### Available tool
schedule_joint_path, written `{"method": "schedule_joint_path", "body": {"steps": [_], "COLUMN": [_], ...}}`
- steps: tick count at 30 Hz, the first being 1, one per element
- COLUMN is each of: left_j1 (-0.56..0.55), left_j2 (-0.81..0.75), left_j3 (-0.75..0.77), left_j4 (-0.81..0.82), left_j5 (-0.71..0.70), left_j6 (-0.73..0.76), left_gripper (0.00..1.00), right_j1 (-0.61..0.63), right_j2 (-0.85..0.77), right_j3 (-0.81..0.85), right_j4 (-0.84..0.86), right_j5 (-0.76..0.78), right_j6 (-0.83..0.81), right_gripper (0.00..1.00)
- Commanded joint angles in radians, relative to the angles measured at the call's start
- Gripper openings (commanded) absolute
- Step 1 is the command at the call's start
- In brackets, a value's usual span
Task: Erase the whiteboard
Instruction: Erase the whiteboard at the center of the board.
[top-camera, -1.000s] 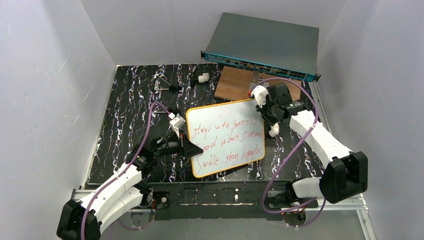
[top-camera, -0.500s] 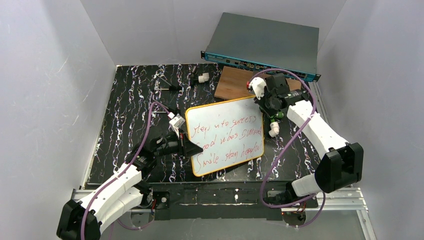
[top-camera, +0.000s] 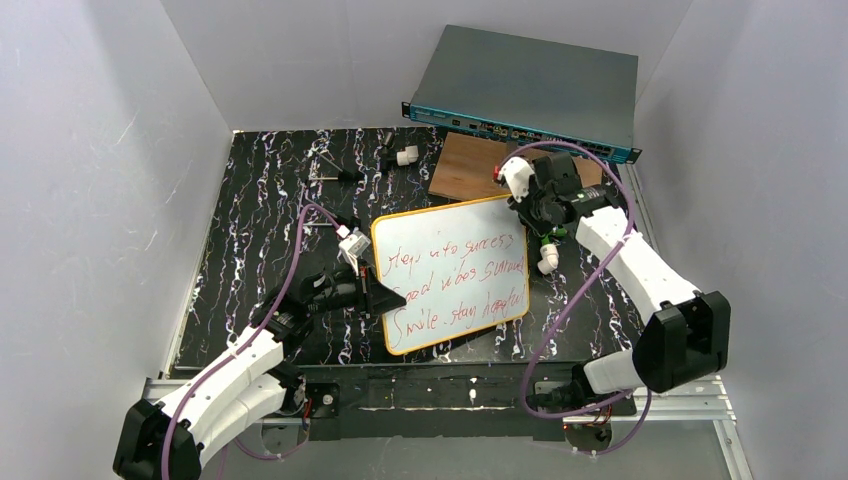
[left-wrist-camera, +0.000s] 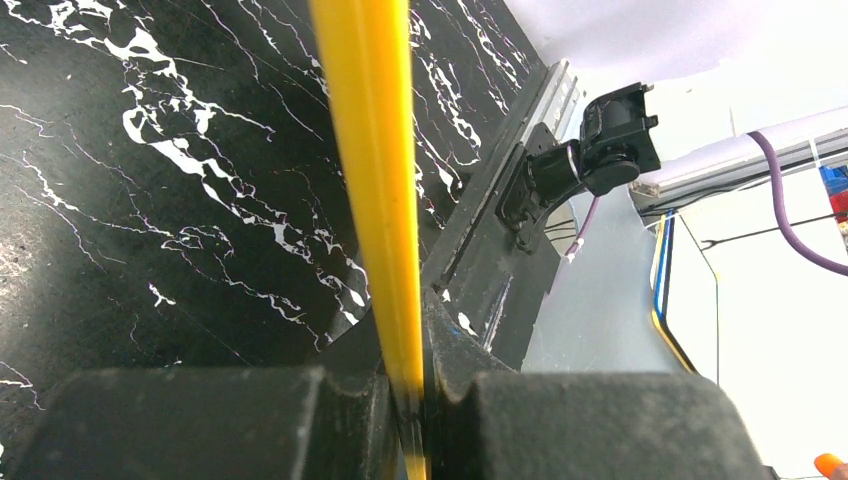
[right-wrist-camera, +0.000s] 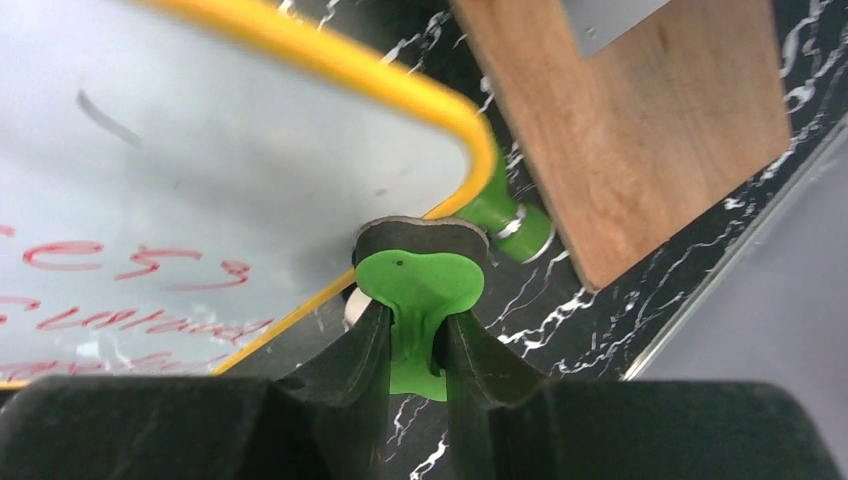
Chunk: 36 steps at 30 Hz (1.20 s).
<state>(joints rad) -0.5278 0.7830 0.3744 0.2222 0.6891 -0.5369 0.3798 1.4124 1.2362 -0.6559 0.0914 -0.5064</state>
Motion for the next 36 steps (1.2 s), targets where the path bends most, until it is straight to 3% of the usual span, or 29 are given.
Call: {"method": "schedule_joint_path", "body": {"steps": [1,5,12,24,31,36], "left_j1": [-0.032,-0.032,-0.033,-0.032,-0.032,-0.032], "left_j2": [-0.023,-0.015,0.000,0.042,0.020,0.022], "left_j3": [0.034,0.034,0.031,0.008,0.010,0.005], "left_j4": [0.066,0.072,0.082,0.195,0.179,0.181], "left_j5": [0.150,0.155,0.154,0.146,0.136,0.132], "left_j6": [0.098,0.096,0.086,0.003,0.001,0.000], "left_gripper": [0.00,0.00,0.00,0.00,0.00,0.00], "right_j1": [0.004,0.004,0.047,0.316,0.442,0.451], "right_j2": [-0.058,-0.079,-0.013,0.120,0.214,0.208], "right_j3": [-0.092,-0.115,0.087,0.303,0.440,0.413], "right_j4": [-0.028,-0.004,-0.011,-0.046,-0.016,-0.001], "right_j5": [-0.083,-0.084,-0.202,-0.444,-0.423,-0.437], "right_j6": [-0.033,-0.038,-0.024,0.042,0.183,0.198], "right_gripper": [0.01,0.01,0.01,0.01,0.01,0.01]}}
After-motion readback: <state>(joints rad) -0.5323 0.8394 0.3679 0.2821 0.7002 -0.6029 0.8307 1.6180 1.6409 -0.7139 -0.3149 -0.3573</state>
